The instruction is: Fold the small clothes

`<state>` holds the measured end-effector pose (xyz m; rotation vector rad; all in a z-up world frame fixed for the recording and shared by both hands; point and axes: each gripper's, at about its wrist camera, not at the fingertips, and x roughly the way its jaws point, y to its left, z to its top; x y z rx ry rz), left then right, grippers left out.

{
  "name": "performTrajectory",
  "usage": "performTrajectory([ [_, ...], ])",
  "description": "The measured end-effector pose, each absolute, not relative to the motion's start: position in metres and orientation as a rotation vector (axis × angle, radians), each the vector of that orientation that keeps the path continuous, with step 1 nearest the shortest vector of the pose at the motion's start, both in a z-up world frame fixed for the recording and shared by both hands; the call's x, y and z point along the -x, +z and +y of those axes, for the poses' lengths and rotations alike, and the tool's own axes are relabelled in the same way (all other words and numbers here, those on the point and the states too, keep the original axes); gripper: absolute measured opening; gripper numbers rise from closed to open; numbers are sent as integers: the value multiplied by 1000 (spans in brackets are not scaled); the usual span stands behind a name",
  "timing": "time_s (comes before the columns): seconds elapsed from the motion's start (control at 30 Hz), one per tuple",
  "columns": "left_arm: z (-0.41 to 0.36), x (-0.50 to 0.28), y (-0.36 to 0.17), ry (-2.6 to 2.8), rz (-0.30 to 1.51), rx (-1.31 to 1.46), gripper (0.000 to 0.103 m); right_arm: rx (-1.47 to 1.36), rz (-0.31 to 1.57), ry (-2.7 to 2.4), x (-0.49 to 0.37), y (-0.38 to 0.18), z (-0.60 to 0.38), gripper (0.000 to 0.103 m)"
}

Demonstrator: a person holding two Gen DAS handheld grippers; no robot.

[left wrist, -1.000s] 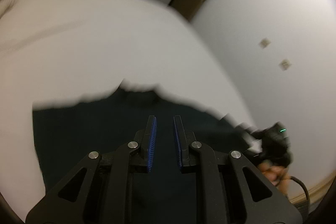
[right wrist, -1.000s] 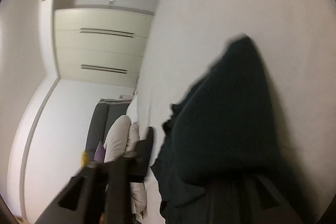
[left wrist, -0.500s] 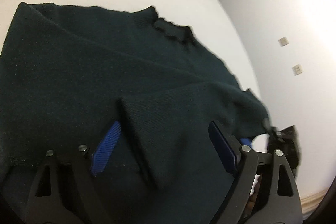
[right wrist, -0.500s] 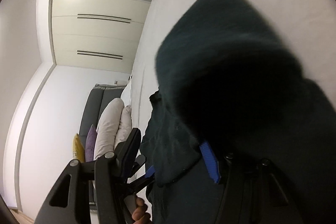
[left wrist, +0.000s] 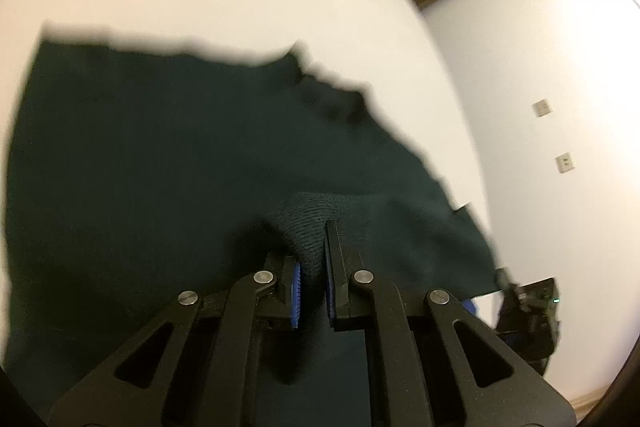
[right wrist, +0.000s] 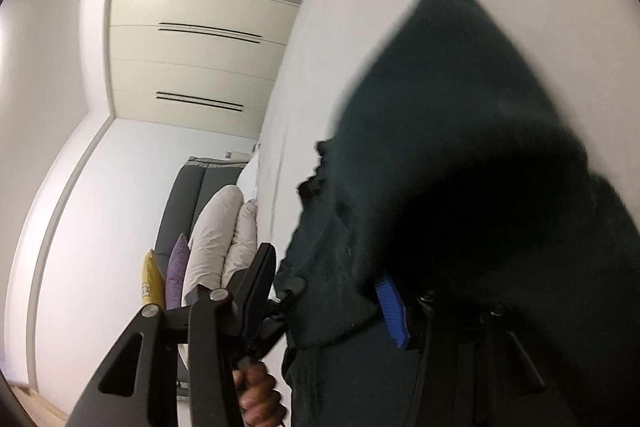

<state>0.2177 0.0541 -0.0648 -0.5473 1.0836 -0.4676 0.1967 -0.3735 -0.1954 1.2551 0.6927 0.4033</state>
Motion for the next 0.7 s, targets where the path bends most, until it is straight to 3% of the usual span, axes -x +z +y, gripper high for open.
performTrajectory([
  [0.23,57,-236,29,-558,919,535,8,-1236,566,431,-207,-163,-392,55],
  [0.33,49,-238,46,-587,882,524,8,-1234,541,452,-209,-159,-389,72],
  [0.57,65,-235,33,-584,900,574,8,-1353,540,498,-225,-191,-375,83],
  [0.63,71,-237,24,-565,911,598,8,-1297,637,369,-229,-196,-371,82],
  [0.7,69,-241,14,-554,917,600,8,-1272,601,288,-214,-193,-375,82],
])
